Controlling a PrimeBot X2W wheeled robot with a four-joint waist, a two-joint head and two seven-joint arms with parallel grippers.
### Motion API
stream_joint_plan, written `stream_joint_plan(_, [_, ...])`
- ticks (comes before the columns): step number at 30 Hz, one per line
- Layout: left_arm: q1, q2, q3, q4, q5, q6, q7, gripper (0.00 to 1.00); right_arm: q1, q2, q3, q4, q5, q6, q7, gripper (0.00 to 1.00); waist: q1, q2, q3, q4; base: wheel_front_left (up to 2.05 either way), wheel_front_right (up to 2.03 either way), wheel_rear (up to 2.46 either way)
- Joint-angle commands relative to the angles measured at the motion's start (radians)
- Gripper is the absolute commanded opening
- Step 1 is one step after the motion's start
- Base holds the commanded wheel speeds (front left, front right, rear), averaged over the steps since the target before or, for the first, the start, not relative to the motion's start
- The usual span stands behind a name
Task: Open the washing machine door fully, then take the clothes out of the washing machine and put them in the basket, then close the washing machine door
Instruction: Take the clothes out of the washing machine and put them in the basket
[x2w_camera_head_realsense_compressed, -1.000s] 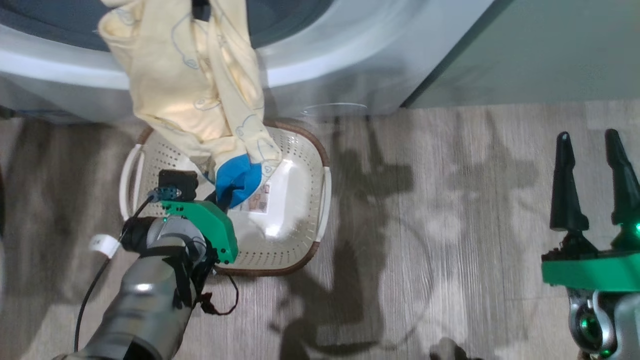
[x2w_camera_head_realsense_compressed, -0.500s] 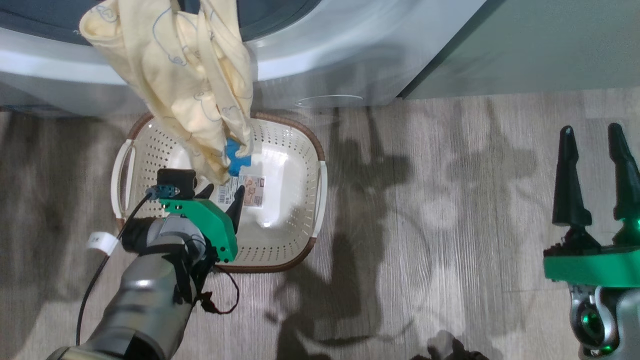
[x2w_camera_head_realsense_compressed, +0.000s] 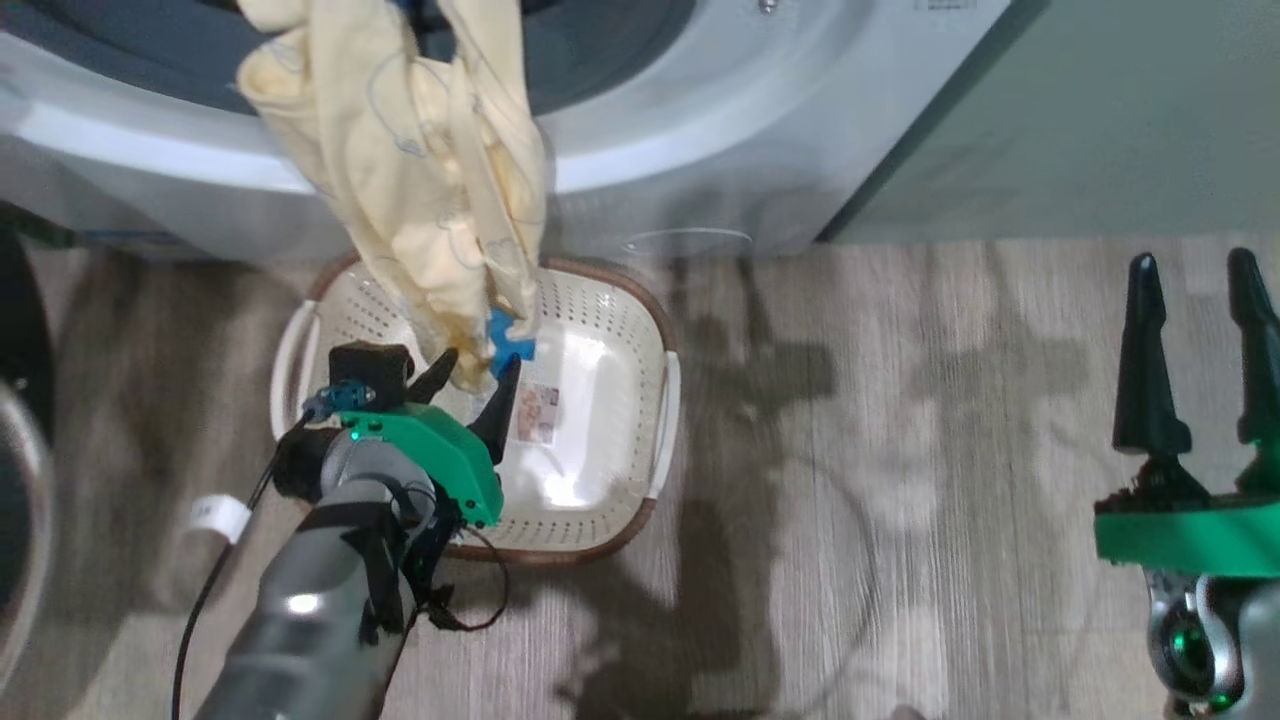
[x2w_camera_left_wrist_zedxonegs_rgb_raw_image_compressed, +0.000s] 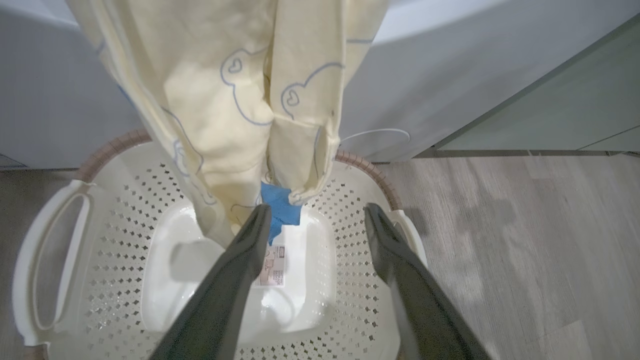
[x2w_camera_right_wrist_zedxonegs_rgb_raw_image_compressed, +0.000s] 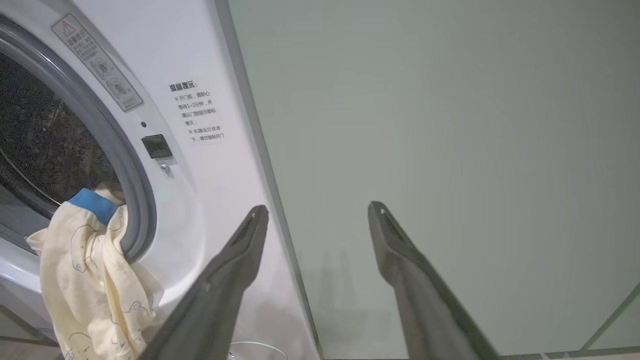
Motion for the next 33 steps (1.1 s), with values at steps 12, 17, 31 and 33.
stream_joint_plan(12, [0.222,0.025,0.133,-0.49,0.068,0.035,-0.011,1.0,0.095,-0.008,0.008,-0.011,-0.032,0.004,-0.009,1.0,0.0001,0.0,-0.131,0.069,0.0,0.0,0.0])
stream_joint_plan(17, [0.312,0.027,0.147,-0.663,0.105,0.045,-0.011,1.0,0.13,-0.008,0.017,0.002,-0.041,0.004,-0.009,1.0,0.0001,0.0,-0.189,0.086,0.0,0.0,0.0])
stream_joint_plan(31, [0.541,0.066,0.143,-0.98,0.162,0.117,0.069,1.0,0.216,-0.013,0.052,0.041,-0.058,0.004,-0.009,1.0,0.0001,0.0,-0.332,0.099,0.0,0.0,0.0])
stream_joint_plan(33, [0.565,0.069,0.143,-1.016,0.168,0.127,0.081,1.0,0.228,-0.013,0.055,0.043,-0.06,0.004,-0.009,1.0,0.0001,0.0,-0.346,0.102,0.0,0.0,0.0])
